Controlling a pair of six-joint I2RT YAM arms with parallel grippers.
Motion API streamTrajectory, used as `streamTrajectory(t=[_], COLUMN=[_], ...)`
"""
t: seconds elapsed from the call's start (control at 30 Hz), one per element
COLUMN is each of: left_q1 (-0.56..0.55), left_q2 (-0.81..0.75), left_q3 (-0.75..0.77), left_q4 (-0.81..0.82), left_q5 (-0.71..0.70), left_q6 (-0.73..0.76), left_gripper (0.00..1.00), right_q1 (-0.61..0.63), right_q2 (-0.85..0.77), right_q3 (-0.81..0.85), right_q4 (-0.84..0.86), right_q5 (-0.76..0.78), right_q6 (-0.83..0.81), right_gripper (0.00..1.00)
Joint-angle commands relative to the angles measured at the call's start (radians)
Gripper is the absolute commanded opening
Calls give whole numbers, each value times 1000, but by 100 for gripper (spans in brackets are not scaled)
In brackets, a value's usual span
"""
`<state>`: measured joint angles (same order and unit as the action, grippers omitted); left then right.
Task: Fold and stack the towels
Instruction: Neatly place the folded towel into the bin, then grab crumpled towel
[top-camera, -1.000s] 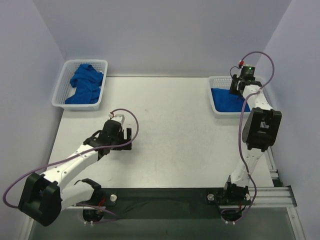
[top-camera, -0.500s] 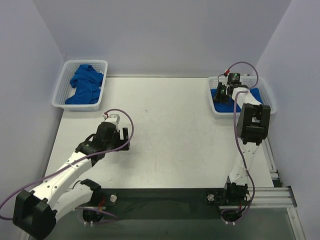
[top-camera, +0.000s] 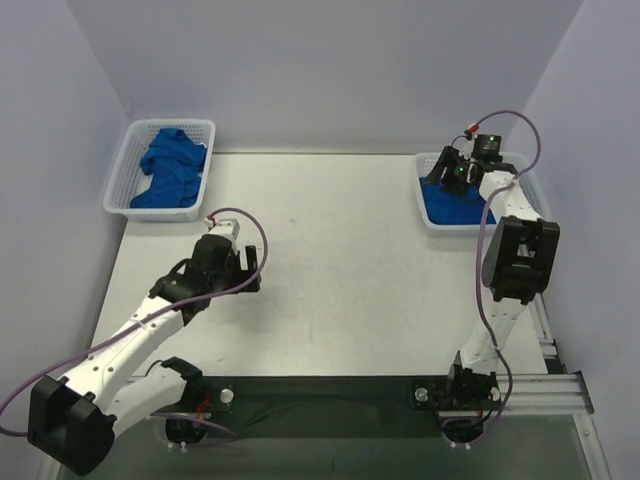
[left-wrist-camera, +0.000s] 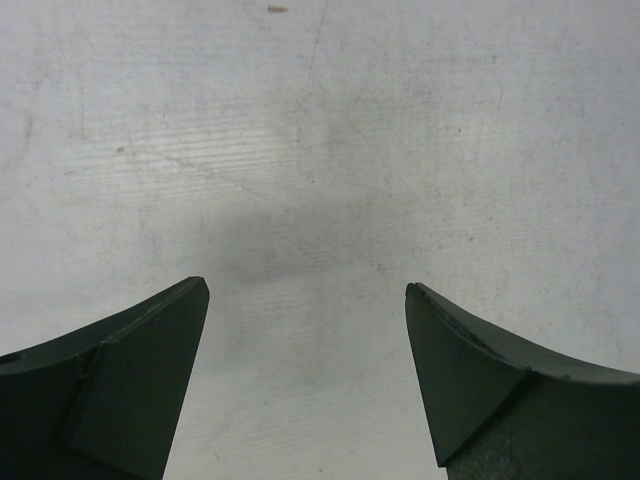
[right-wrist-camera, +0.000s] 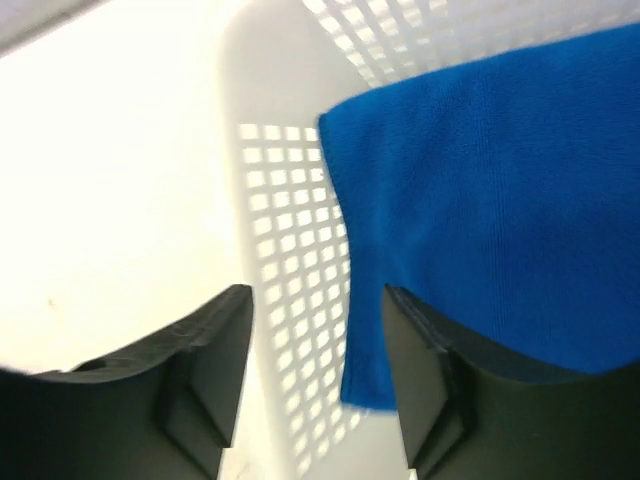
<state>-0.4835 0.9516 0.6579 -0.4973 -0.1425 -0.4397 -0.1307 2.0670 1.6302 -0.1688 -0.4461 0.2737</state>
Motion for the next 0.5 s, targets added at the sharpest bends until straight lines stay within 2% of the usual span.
streamTrajectory(t=[0.0, 0.03, 0.13, 0.27, 0.47], left_q1=[19, 43, 129, 264, 440], left_q2=[41, 83, 192, 329, 554], left_q3=[141, 170, 325, 547, 742], left_q4=[32, 32, 14, -10, 2], left_q5=[-19, -17, -2, -20, -104], left_q6=[-1, 1, -5, -27, 12], left_gripper=[91, 91, 92, 93, 93], right_q1=[-9, -7, -9, 8, 80], right_q2=[-218, -272, -376, -533, -804], right_q3=[-24, -35, -59, -154, -360], right_q4=[-41, -60, -145, -221, -235], right_q5=[12, 12, 32, 72, 188], right_q6=[4, 1, -5, -39, -41], right_gripper=[56, 66, 82, 88, 91])
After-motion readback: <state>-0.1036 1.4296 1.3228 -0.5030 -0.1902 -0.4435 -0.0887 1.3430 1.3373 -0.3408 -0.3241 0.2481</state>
